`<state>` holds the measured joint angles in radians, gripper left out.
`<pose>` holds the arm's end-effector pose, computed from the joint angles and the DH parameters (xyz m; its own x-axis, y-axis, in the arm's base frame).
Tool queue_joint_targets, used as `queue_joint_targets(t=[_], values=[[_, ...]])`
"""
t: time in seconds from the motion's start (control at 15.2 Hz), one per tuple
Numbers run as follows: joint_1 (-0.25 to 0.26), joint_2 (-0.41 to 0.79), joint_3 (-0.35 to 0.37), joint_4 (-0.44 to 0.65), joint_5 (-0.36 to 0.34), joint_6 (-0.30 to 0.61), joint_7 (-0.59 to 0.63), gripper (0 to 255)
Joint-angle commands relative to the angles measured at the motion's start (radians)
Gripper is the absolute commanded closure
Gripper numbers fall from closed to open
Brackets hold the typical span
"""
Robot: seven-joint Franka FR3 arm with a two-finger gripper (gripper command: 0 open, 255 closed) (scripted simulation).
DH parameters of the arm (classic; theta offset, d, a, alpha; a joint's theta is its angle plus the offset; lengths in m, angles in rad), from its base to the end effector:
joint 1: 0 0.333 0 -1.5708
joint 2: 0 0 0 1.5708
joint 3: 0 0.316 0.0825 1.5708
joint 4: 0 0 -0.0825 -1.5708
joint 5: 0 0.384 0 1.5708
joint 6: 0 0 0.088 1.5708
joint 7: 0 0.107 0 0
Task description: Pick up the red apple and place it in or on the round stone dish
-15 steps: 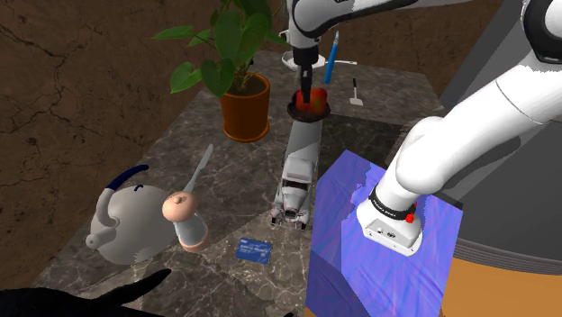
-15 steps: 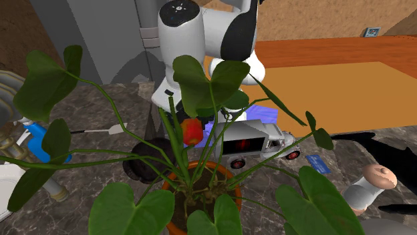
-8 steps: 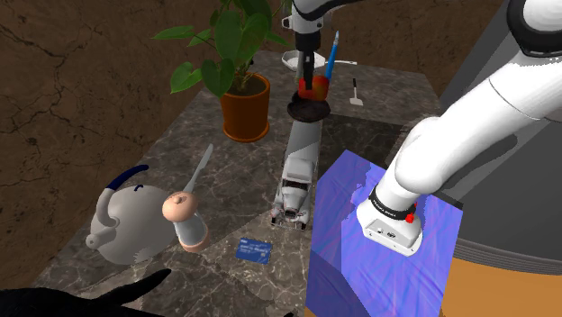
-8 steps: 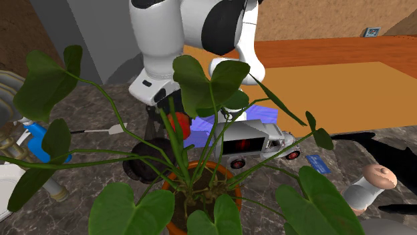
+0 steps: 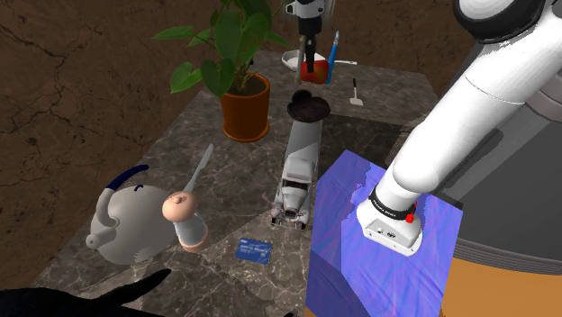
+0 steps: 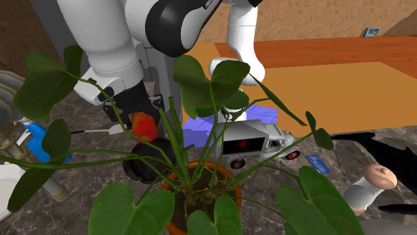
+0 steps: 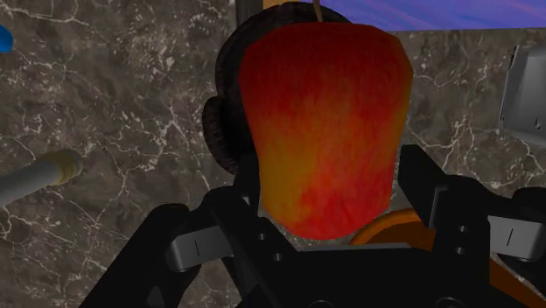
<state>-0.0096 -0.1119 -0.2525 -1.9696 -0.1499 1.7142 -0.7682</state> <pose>0.4890 -0.1498 0.5070 0.8407 0.5084 -0.1862 0.5142 -0.8574 -0.0194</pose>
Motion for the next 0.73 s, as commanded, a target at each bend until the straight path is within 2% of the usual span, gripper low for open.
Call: queue_joint_targets(t=[0.0, 0.66], values=[[-0.007, 0.020, -0.010, 0.014, 0.001, 0.008, -0.018, 255], [-0.010, 0.045, -0.014, -0.094, 0.001, 0.140, -0.008, 255]])
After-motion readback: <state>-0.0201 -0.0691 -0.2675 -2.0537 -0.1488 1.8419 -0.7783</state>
